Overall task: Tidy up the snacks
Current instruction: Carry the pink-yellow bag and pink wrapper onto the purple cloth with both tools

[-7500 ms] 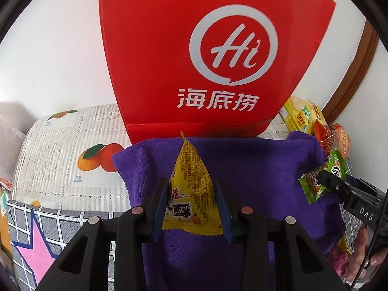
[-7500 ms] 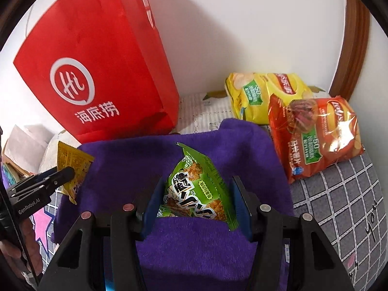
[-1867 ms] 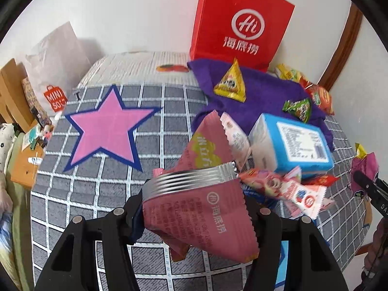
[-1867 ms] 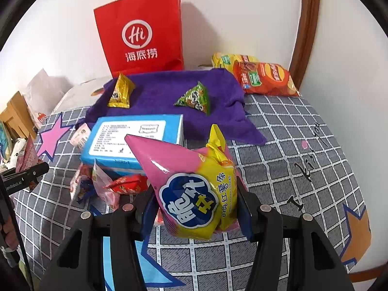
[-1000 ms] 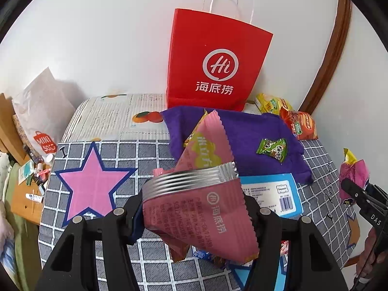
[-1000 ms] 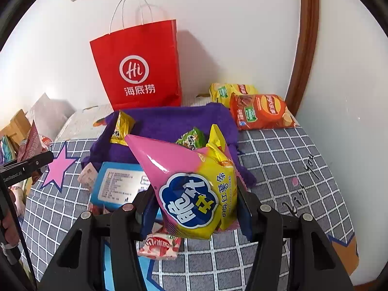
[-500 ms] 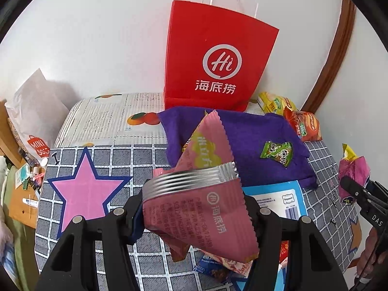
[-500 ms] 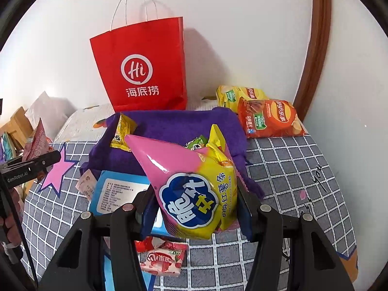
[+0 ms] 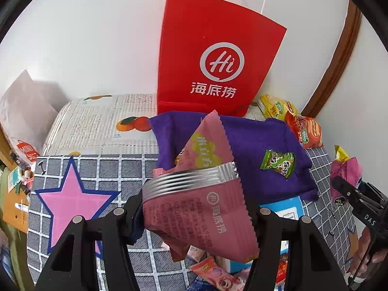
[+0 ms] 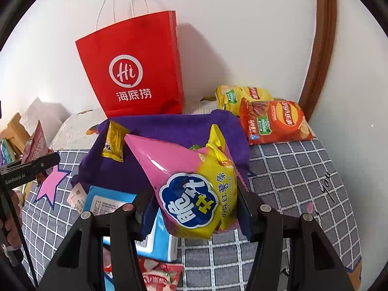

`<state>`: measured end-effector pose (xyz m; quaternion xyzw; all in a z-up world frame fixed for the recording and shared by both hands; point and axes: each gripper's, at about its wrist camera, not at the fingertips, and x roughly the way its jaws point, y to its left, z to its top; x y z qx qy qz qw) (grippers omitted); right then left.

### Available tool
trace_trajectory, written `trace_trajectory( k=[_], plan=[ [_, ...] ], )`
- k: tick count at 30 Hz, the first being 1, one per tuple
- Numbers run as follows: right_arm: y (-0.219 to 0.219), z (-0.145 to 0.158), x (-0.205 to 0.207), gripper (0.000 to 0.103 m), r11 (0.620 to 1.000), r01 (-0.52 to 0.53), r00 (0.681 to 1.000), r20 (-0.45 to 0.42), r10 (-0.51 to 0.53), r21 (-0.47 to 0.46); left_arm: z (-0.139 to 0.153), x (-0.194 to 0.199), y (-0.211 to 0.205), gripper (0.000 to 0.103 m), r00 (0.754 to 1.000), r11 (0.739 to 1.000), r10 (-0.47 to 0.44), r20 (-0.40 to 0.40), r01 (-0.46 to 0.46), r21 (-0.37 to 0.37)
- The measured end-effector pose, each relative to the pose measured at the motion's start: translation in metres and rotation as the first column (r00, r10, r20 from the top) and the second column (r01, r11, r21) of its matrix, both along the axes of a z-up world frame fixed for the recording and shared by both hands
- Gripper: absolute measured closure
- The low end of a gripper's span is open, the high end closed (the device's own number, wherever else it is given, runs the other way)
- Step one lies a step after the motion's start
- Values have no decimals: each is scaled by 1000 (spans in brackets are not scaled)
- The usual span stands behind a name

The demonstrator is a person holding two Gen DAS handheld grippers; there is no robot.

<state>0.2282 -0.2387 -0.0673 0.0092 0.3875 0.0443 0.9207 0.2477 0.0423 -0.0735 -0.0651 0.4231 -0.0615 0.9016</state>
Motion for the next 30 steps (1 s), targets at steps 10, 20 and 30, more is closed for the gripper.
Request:
trace_trajectory(
  k=[10,20,30],
  plan=[
    [9,-16,41,48,997,-49,998,-45,52,67,-21,30,-12,44,999,1000,-22,-43,22,-14],
    [33,-43,81,48,985,-114,981,-141,132,131,-46,50,-15,44,995,999,-39,-90,37,-25],
    [32,-72,99,47,982,-119,959,-239,151,145,-63,65,-27,44,990,997,-75,-118,70,-43]
  ],
)
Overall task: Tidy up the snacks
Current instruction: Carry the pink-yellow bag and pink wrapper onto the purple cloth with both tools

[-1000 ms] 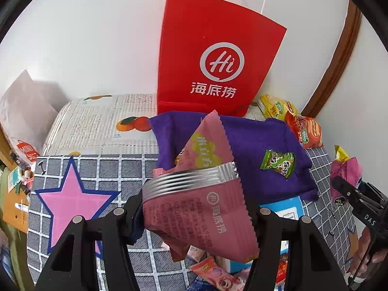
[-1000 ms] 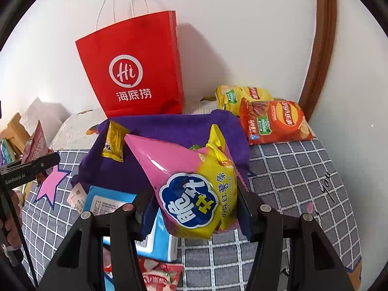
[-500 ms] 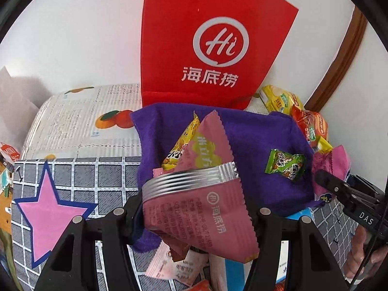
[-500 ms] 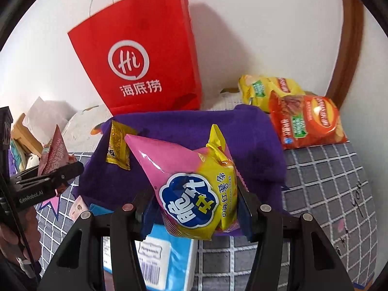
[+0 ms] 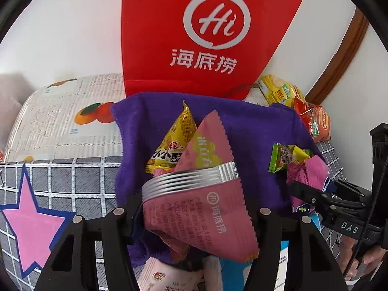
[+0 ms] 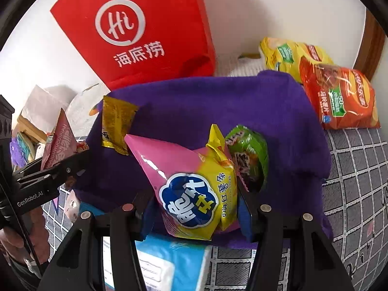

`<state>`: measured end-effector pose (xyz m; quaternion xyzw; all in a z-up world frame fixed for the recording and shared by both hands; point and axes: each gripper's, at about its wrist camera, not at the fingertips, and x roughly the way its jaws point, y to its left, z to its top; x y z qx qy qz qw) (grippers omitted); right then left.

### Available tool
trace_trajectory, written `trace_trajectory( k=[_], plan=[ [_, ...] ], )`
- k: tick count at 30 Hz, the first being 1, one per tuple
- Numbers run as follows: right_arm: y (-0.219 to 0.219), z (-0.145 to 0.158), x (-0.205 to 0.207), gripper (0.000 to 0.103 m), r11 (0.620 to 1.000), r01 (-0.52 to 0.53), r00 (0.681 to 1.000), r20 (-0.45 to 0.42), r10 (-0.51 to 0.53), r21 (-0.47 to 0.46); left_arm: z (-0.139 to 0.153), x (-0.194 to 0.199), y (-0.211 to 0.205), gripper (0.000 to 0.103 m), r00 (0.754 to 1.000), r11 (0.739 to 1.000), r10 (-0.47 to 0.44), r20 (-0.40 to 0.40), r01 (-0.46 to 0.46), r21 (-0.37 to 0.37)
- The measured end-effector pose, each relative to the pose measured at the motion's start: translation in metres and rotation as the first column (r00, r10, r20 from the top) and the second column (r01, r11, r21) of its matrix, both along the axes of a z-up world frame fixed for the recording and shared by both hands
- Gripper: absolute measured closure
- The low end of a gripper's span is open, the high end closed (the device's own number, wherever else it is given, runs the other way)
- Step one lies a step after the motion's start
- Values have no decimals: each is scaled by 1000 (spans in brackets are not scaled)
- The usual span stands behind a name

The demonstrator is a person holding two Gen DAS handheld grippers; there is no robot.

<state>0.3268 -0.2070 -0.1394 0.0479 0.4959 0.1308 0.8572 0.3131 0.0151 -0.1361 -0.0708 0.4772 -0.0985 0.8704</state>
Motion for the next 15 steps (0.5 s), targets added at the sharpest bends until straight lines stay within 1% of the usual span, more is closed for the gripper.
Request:
trace_trajectory(
  k=[9,15],
  plan=[
    [-15,-7,16,47,998,53,999,5,-52,-24,-14,10,-5,44,999,1000,3,-42,-2,13],
    [-9,-9,15,45,997,36,999,22,-35,-71,-20,12,-4,44,998,1000,-3,-62,3,0]
  ],
)
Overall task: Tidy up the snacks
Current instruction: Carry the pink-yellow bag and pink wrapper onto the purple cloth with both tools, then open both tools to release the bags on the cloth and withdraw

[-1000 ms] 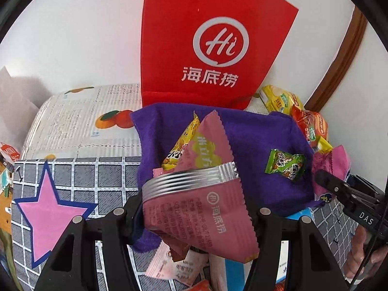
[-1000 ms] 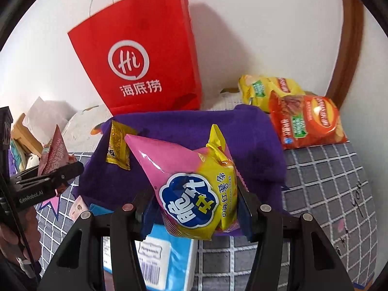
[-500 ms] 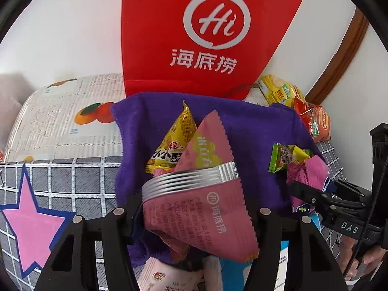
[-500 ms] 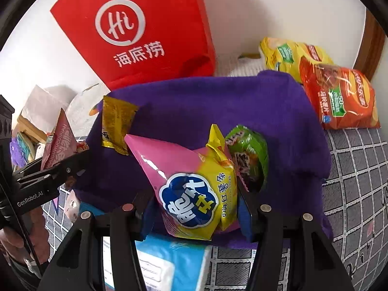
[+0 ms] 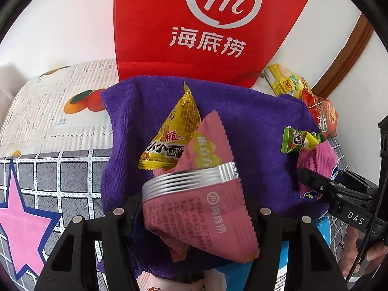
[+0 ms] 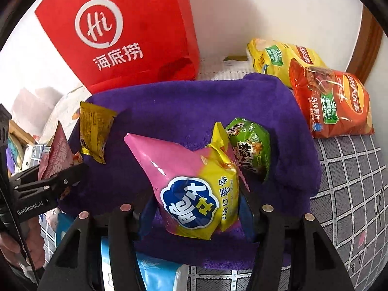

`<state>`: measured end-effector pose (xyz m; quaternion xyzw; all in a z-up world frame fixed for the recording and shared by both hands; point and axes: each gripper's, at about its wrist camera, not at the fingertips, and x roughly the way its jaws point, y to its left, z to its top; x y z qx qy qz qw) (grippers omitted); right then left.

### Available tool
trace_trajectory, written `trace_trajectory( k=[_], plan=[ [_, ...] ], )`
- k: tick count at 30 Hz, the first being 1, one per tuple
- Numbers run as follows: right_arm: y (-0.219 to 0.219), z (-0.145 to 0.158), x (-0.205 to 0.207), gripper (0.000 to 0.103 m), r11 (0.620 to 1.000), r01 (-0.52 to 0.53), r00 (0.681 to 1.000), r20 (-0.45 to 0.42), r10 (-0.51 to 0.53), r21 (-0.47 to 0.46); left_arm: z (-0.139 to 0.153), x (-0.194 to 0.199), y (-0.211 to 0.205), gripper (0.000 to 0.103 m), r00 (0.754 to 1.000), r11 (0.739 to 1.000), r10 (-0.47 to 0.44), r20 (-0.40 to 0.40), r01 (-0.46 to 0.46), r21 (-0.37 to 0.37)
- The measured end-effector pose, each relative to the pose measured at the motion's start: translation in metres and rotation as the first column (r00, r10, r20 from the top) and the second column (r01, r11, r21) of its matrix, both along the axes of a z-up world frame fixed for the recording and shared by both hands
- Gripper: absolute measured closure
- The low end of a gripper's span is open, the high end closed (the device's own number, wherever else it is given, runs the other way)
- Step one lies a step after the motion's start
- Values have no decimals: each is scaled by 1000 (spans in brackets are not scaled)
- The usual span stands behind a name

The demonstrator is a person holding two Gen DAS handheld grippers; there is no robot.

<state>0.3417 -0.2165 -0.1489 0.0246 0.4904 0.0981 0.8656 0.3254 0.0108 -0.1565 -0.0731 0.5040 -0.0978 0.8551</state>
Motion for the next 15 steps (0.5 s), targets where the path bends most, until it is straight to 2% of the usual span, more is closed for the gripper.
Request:
trace_trajectory(
  k=[5,7,9,10,12,15],
  plan=[
    [2,-2,1,43,1000,15,1000,6,-15,-1,-1,0,0,43,1000,1000,0,-18,0,3],
    [4,-3,0,36,1000,9,1000,2,-9,-8,0,1,-3,39,1000,1000,-10,-15,10,9],
    [4,-3,-1,30,1000,7,1000,-2,-7,-10,1,1,-6,23,1000,1000,-14,-8,14,15],
    [5,-1,-2,25,1000,2,1000,-1,-2,-6,2,0,-6,20,1000,1000,-17,-2,17,12],
    [7,1,-4,18,1000,3,1000,-1,-3,-10,7,-2,-4,19,1000,1000,-20,14,20,-10],
    [11,8,-10,17,1000,-5,999,34,6,-22,14,-7,-2,19,999,1000,-11,31,11,-18]
  ],
)
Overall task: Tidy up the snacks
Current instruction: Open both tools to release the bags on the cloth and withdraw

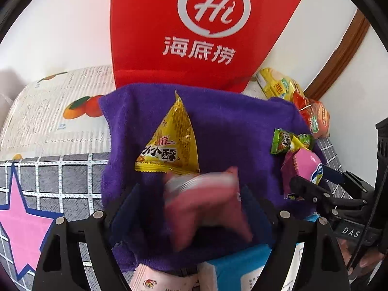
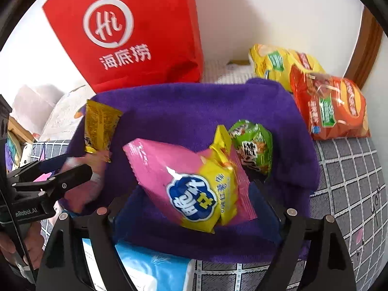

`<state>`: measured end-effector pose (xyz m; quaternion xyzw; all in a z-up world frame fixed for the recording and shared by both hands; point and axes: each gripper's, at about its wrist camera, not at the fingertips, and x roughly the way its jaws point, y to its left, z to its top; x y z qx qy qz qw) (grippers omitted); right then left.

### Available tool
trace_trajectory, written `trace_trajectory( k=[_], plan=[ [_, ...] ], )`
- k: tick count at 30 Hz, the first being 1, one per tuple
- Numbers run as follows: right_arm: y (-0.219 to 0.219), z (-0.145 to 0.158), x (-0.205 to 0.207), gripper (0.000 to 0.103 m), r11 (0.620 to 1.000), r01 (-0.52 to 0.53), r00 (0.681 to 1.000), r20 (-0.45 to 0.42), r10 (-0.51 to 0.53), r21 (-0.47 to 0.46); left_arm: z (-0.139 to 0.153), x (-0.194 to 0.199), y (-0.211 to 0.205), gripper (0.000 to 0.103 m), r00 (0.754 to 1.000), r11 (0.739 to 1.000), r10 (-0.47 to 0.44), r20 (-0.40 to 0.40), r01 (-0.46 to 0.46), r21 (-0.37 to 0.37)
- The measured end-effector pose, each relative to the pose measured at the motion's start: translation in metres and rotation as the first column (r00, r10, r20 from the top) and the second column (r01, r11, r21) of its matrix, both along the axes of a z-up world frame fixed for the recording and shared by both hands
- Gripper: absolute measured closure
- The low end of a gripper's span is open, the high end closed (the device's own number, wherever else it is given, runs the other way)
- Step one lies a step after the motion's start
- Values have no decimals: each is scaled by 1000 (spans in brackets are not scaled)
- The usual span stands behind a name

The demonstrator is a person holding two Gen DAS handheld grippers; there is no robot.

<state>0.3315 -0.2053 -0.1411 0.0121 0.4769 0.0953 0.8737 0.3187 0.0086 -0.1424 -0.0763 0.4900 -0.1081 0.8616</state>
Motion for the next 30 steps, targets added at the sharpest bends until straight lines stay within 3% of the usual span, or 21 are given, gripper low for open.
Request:
trace_trajectory(
  k=[15,30],
  plan=[
    [-6,58,-52,16,996,87,985,154,-81,-31,48,-53,22,19,996,1000,24,86,-22,-16],
    [-37,87,-151,16,976,212,939,266,-216,43,77,-142,41,19,984,998,50,169,-56,30]
  ],
)
